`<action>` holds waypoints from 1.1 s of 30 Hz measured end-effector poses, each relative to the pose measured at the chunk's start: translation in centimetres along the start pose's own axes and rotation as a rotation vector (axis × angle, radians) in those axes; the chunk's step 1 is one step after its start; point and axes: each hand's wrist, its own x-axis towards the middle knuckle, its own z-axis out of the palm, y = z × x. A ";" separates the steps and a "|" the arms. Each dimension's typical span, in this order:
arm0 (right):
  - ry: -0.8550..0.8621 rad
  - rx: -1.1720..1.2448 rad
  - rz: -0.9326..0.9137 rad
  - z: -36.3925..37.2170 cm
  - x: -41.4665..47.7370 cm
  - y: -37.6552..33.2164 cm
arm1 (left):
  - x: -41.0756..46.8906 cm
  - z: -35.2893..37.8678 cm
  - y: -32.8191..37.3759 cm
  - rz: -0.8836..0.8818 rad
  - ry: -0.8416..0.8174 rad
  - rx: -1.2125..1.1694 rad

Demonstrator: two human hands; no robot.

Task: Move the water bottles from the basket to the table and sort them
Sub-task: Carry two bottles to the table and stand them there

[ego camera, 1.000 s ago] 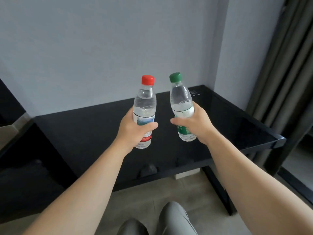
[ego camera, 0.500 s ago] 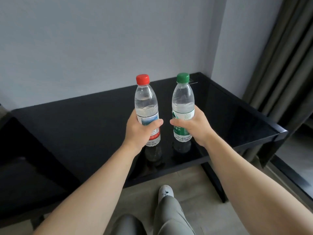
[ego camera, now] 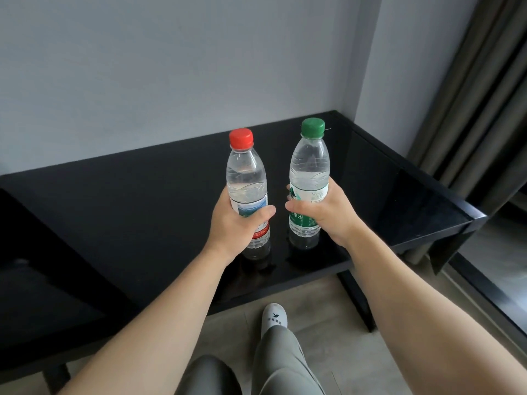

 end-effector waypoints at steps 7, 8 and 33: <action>-0.023 -0.023 0.014 -0.2 -0.2 0.1 | -0.6 -0.2 0.0 -0.016 -0.006 0.068; -0.026 -0.027 0.015 -0.2 -0.3 0.0 | -0.7 -0.1 0.1 -0.025 -0.007 0.080; 0.337 -1.203 -0.588 2.1 -3.9 -7.7 | -4.8 -0.6 10.0 0.534 0.099 1.264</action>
